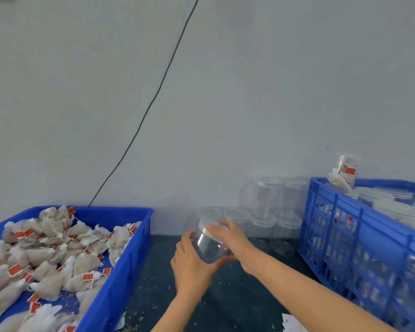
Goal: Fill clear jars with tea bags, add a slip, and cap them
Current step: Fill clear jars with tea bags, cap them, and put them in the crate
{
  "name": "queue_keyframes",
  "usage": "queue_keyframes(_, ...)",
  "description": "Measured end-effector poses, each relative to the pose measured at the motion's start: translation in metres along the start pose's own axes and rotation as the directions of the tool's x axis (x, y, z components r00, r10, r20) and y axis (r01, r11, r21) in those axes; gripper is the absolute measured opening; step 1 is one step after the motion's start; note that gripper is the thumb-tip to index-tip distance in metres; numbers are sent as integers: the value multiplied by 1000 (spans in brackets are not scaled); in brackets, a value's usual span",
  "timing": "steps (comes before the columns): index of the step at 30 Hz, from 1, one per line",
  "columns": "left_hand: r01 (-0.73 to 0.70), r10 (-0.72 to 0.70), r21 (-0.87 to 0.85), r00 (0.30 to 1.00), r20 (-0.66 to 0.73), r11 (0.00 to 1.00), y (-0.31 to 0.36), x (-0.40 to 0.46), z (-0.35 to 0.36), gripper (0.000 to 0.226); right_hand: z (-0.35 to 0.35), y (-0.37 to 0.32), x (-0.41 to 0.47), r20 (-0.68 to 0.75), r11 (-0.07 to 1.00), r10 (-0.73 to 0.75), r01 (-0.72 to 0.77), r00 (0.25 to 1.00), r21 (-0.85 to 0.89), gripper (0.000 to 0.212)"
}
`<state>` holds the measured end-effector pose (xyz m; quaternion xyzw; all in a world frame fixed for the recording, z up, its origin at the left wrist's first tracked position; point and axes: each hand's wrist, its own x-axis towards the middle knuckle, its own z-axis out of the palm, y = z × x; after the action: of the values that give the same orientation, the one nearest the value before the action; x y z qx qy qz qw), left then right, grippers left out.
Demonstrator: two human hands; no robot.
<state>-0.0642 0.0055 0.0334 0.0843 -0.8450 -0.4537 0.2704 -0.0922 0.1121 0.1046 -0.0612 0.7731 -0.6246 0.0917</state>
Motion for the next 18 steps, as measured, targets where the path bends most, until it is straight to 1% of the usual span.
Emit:
queue_keyframes(2, -21, 21, 8, 999, 49, 1000, 8, -19, 2, 107, -6, -1, -14, -65, 984, -68, 57, 996, -168, 69)
queue_keyframes(4, -32, 34, -18, 995, 92, 999, 14, -37, 4, 101, -9, 4, -30, -89, 931, -109, 70, 990, -358, 76)
queue_keyframes(6, -21, 25, -28, 988, 155, 999, 19, -53, 4, 94, -10, 15, -45, -108, 848, -106, 33, 989, -530, 78)
queue_keyframes(7, -15, 20, -28, 982, 190, 999, 19, -61, 4, 93, -11, 22, -52, -124, 818, -92, 4, 988, -575, 77)
queue_keyframes(9, -35, 40, -24, 967, 253, 999, 20, -76, 0, 93, -12, 34, -63, -161, 803, -78, -34, 984, -595, 70)
queue_keyframes(12, -70, 67, 0, 950, 305, 998, 19, -91, -4, 90, -12, 51, -78, -169, 786, -116, -13, 979, -618, 59)
queue_keyframes(16, -54, 58, -20, 940, 337, 998, 18, -102, -10, 84, -9, 65, -91, -136, 758, -169, 40, 976, -652, 53)
queue_keyframes(18, -46, 51, -22, 926, 373, 999, 13, -100, -13, 81, -11, 67, -95, -73, 737, -209, 108, 975, -668, 49)
